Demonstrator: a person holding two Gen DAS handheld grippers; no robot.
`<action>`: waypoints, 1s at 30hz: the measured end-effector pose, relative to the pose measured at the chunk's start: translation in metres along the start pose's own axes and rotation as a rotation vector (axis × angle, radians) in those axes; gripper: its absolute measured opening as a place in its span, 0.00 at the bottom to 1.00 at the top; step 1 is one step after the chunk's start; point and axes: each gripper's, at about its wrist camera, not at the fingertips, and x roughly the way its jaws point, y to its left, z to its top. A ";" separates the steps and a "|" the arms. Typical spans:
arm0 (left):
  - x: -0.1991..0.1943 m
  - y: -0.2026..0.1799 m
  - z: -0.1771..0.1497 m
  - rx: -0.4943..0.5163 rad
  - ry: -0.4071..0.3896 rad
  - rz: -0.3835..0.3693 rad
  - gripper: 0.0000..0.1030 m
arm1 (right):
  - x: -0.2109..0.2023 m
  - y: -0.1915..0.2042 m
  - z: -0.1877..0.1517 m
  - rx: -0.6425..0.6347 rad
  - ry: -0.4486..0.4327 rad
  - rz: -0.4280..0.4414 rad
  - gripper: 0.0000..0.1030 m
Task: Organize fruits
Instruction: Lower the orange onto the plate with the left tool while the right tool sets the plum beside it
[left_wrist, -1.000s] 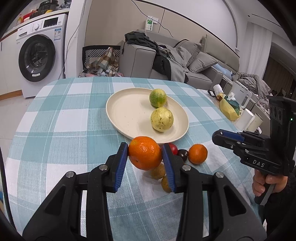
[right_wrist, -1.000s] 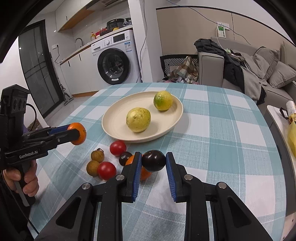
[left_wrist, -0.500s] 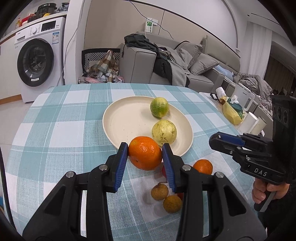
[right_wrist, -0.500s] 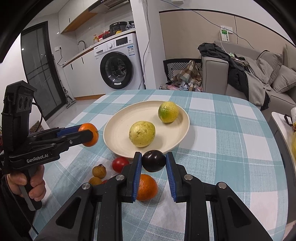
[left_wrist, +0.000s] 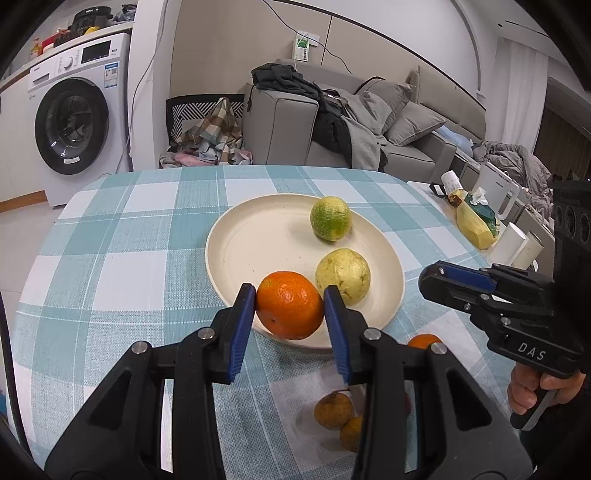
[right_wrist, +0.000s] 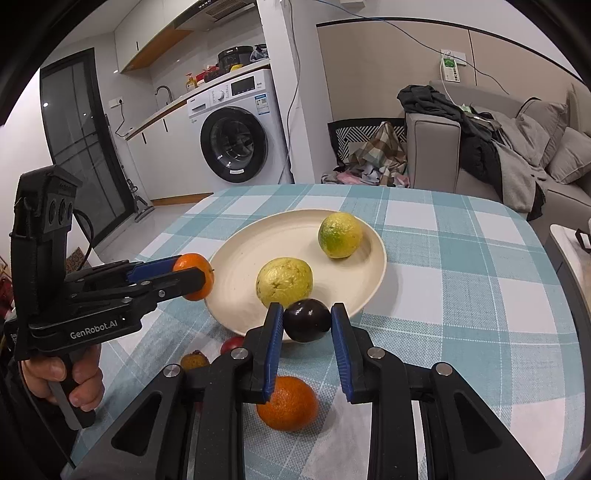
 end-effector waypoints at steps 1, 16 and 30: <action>0.002 0.000 0.001 -0.002 0.000 0.003 0.34 | 0.001 0.000 0.001 0.000 0.000 0.001 0.26; 0.030 0.011 0.006 -0.025 0.008 0.028 0.34 | 0.022 -0.002 0.009 0.000 0.035 0.019 0.26; 0.037 0.011 0.003 -0.027 0.012 0.032 0.34 | 0.038 -0.008 0.011 0.011 0.064 0.000 0.26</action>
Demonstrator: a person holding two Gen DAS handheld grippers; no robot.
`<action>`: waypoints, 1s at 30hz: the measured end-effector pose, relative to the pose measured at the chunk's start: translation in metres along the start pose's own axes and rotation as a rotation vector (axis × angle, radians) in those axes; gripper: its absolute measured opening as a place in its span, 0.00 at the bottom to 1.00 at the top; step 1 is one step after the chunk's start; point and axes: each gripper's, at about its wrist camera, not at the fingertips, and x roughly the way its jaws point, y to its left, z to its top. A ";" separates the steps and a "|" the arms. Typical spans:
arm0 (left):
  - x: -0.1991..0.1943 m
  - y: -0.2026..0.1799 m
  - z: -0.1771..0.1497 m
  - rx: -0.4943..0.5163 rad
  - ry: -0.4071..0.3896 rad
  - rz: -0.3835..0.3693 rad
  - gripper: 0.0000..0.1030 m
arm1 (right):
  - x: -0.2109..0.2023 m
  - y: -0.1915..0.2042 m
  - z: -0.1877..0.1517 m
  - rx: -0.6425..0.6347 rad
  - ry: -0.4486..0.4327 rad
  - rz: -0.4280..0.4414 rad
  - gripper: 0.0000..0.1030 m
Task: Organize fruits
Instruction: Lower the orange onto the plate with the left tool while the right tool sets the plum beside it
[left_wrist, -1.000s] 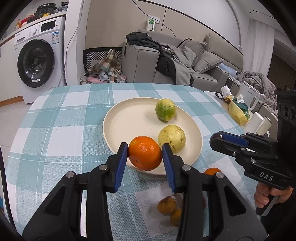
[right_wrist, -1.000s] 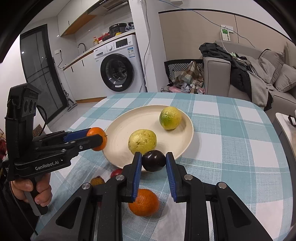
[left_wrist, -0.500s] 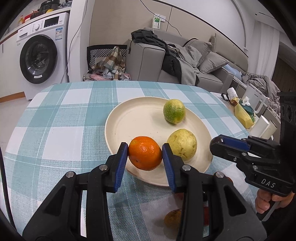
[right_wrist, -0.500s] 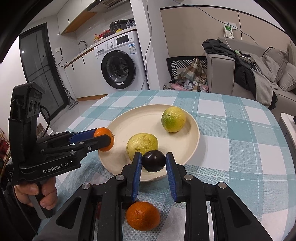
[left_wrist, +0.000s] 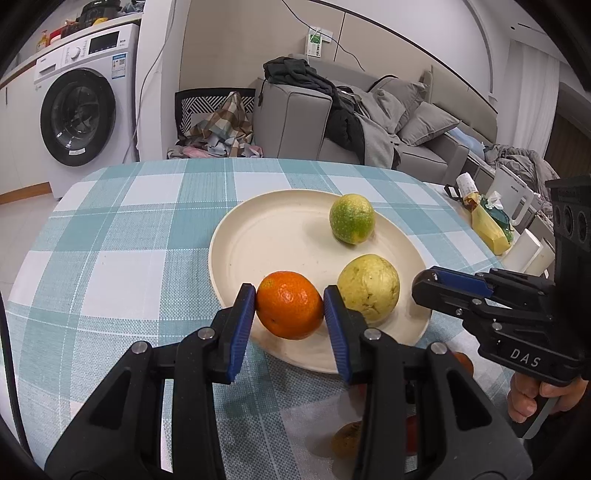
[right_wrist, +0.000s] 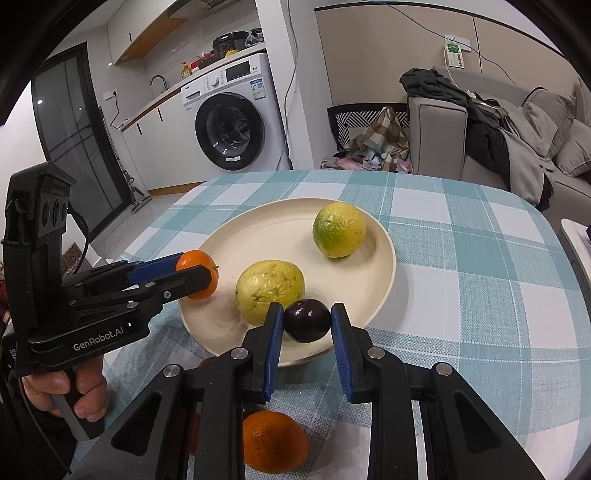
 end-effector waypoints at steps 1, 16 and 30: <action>0.000 0.000 0.000 -0.001 -0.001 0.000 0.34 | 0.001 0.000 0.000 0.001 0.001 -0.001 0.26; 0.008 0.001 -0.002 0.015 0.017 0.018 0.34 | 0.012 -0.003 0.000 -0.003 0.022 -0.017 0.26; -0.010 -0.001 -0.002 0.007 0.009 0.018 0.73 | -0.004 -0.002 -0.002 -0.013 0.003 -0.054 0.52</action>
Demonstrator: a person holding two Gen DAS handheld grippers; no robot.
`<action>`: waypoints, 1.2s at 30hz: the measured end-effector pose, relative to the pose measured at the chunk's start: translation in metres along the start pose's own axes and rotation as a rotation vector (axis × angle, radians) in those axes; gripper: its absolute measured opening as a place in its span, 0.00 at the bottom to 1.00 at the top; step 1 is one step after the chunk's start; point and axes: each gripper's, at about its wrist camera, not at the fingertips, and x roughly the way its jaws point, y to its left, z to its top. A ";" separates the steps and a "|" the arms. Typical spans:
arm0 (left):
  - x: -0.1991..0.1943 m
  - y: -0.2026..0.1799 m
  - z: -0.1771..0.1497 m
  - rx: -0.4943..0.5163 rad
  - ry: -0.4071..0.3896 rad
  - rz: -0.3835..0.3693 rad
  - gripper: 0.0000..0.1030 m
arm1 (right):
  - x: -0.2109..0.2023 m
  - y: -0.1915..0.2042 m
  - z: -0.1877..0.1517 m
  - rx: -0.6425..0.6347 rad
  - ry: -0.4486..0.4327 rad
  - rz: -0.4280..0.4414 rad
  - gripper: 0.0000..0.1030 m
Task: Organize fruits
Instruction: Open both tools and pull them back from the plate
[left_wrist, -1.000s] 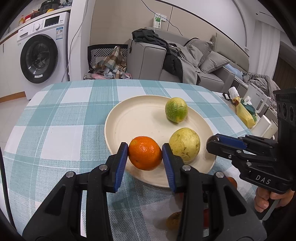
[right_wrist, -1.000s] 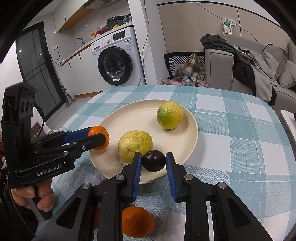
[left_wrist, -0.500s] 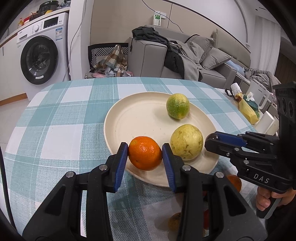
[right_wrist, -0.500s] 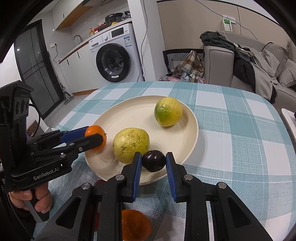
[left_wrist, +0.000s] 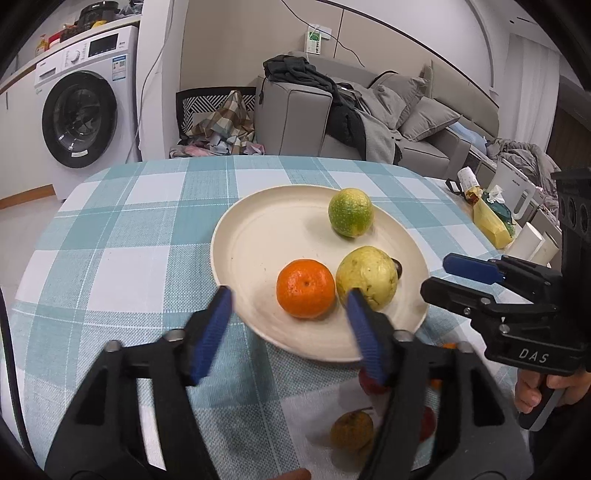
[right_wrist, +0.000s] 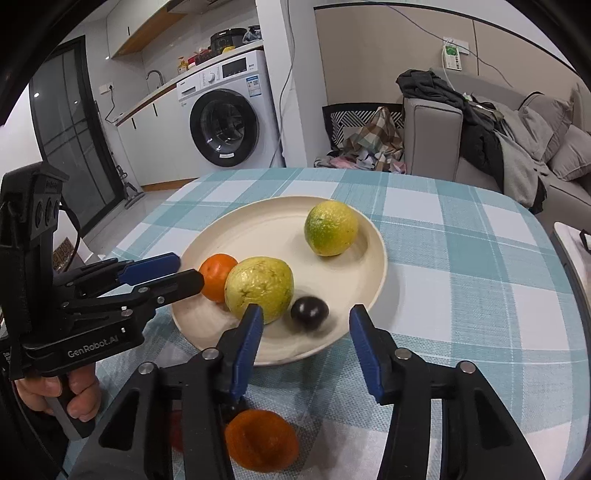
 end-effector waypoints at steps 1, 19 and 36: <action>-0.004 0.000 0.000 -0.003 -0.006 0.010 0.85 | -0.002 -0.002 -0.001 0.003 -0.001 -0.005 0.54; -0.069 -0.010 -0.022 0.034 -0.038 0.067 1.00 | -0.045 -0.006 -0.017 0.025 -0.048 -0.040 1.00; -0.085 -0.015 -0.050 0.007 0.001 0.066 0.99 | -0.053 0.000 -0.036 0.027 -0.010 -0.048 1.00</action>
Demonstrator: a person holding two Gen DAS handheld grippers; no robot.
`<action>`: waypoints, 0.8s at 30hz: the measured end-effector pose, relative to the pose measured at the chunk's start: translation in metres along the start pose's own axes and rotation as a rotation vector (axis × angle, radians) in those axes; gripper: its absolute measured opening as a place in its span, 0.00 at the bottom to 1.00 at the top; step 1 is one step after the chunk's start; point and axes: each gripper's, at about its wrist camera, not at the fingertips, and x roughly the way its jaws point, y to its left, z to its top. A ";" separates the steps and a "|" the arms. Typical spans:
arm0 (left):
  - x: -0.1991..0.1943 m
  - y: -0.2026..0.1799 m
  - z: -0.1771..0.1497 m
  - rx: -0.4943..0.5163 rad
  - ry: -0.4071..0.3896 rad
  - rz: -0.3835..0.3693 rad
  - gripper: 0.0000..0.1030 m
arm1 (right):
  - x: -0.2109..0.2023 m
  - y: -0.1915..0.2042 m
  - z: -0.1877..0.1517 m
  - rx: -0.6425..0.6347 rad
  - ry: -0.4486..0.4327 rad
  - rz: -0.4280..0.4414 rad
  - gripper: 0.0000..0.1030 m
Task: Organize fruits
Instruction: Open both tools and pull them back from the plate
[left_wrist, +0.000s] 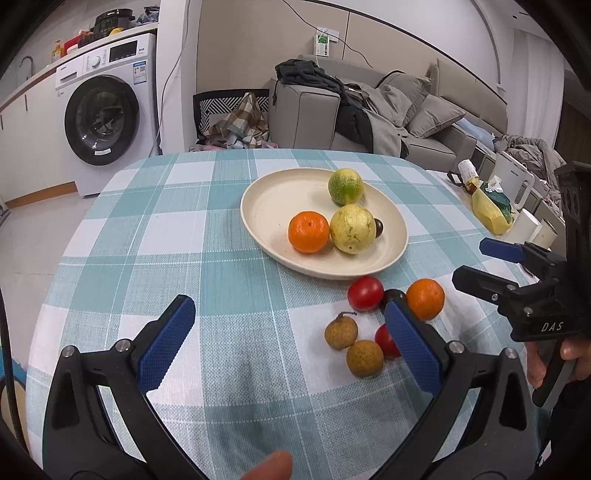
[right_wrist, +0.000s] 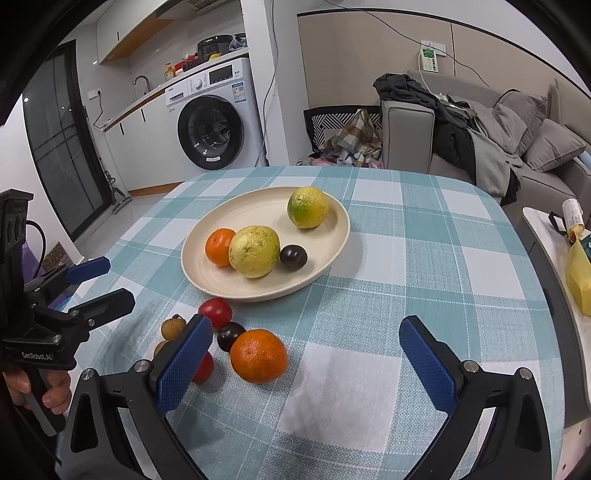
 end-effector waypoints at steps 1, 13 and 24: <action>0.000 0.000 -0.002 -0.002 0.003 -0.001 0.99 | 0.000 0.000 -0.001 0.000 0.002 -0.001 1.00; 0.003 -0.010 -0.017 0.000 0.052 -0.018 0.99 | 0.000 0.006 -0.014 0.003 0.047 0.009 1.00; 0.017 -0.015 -0.026 0.005 0.108 -0.036 1.00 | 0.018 0.008 -0.024 -0.004 0.130 0.045 1.00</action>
